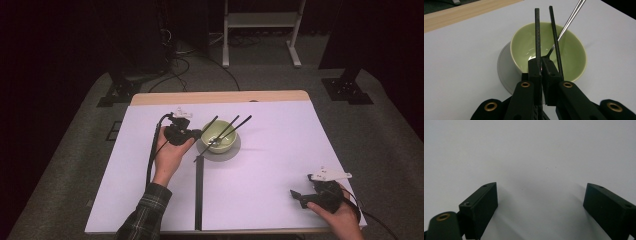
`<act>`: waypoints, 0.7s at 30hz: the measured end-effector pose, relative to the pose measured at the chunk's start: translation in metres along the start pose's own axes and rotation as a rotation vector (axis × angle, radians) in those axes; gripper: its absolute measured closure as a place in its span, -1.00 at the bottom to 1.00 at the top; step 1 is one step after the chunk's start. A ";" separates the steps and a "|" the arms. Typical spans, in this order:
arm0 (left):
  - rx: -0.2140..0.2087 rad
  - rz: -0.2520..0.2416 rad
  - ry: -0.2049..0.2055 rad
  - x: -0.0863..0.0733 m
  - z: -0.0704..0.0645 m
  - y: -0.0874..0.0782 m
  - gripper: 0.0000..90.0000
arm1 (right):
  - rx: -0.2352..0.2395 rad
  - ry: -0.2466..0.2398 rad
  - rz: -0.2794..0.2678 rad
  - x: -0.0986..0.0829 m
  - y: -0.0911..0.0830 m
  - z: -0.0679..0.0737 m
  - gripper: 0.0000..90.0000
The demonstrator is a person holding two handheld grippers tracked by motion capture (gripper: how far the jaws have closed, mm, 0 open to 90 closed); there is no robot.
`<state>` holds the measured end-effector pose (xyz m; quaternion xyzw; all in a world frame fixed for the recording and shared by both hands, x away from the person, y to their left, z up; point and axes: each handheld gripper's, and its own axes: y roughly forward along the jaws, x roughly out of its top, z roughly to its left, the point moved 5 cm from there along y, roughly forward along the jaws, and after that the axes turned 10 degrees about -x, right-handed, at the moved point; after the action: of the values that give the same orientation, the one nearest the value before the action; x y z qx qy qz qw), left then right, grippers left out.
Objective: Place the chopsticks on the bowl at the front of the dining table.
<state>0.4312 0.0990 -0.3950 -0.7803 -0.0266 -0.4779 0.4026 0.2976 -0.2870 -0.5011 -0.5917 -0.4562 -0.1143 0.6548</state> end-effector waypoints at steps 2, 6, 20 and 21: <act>0.000 -0.006 -0.002 0.002 0.001 0.002 0.92 | 0.000 0.000 0.000 0.000 0.000 0.000 -0.76; -0.005 -0.004 -0.006 0.008 0.003 0.006 0.92 | -0.001 -0.002 -0.001 0.000 0.000 0.000 -0.76; -0.010 -0.004 -0.017 0.023 0.008 0.027 0.92 | 0.000 0.000 -0.001 0.000 0.000 0.000 -0.76; -0.008 0.000 -0.022 0.024 0.009 0.029 0.92 | 0.000 -0.001 -0.001 0.000 0.000 0.000 -0.76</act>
<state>0.4634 0.0769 -0.3962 -0.7873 -0.0291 -0.4692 0.3991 0.2976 -0.2871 -0.5011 -0.5916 -0.4567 -0.1144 0.6545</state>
